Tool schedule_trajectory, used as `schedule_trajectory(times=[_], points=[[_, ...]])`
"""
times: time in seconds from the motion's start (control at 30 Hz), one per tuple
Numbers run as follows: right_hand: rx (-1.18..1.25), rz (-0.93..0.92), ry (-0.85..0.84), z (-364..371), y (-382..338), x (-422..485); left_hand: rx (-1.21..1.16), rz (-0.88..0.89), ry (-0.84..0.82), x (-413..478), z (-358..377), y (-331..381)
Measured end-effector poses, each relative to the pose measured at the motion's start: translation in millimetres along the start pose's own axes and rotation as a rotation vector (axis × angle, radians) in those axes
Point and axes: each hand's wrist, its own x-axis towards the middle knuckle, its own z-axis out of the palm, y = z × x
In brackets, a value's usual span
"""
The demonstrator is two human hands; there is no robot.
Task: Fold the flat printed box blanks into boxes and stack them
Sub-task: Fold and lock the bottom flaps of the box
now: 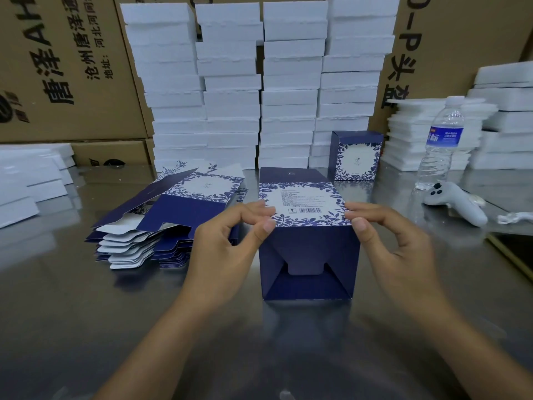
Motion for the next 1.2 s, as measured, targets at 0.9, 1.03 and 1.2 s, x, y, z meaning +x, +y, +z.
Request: schedule_trajectory(times=[0.9, 1.03, 1.2], points=[[0.022, 0.043, -0.074, 8.5, 2.3, -7.6, 0.125, -0.066, -0.112, -14.3, 16.1, -2.6], [0.191, 0.095, -0.010, 9.3, 0.7, -6.6, 0.031, -0.135, -0.087, -14.3, 15.7, 3.8], [0.375, 0.263, 0.057, 11.7, -1.5, -3.5, -0.009, -0.156, -0.033, -14.7, 17.3, 4.5]])
